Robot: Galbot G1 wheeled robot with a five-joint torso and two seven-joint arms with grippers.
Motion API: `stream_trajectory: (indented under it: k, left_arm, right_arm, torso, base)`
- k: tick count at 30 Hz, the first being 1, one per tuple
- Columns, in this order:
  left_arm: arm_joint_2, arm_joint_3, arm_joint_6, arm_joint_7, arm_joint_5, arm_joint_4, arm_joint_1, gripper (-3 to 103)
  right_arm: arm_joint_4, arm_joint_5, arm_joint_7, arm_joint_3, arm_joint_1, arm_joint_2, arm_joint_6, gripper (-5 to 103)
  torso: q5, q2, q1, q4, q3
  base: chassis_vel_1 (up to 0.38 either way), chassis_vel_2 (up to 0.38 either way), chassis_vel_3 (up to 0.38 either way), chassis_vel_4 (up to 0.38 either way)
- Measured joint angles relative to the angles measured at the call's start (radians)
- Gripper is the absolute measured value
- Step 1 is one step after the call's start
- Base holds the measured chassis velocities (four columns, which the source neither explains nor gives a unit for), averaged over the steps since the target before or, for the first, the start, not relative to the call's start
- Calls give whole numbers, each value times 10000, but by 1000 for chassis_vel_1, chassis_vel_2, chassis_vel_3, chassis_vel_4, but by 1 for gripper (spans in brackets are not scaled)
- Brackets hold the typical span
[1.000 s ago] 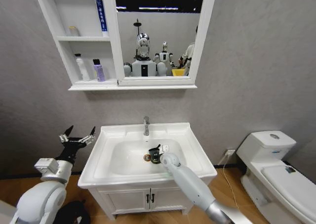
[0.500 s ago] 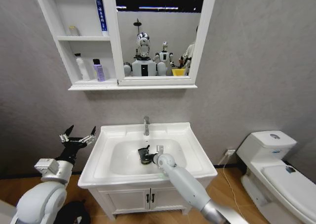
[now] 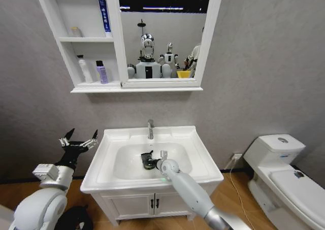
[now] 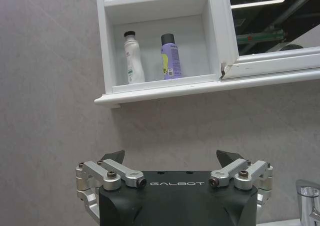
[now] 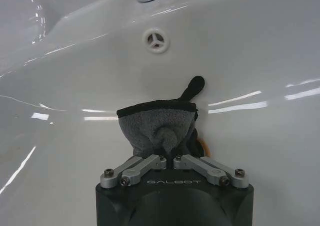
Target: Move facial cleanser and shampoo from washbasin to cabinet, then wipe washbasin with towel.
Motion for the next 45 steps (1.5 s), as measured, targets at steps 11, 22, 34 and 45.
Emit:
stream_trajectory:
  k: [11,22,34,45]
  left_arm:
    - [-51,352,-12,-5,103,-5,-169,100]
    - [99,225,2,-59,48,-160,-8,100]
    - [299,68,151,-369,-142,-279,42,100]
    - [331,-77,159,-380,-163,-321,183,100]
  right_arm:
    - [1194,151,396,557,-571,-997,-386,2]
    - [646,-15,184,342,-314,-503,-270,2]
    - [-877,-250,-737,-220,580,610,172,2]
    - [-1182,23,-1955,-683,791,1582,497,2]
  torso:
    - [-2,0,0,-5,1]
    - [-3,0,0,0,1]
    - [-4,0,0,-1,2]
    - [-3,-1,1,0,2]
  base:
    - [0,0,0,0]
    - [0,0,0,0]
    - [0,0,0,0]
    - [0,0,0,0]
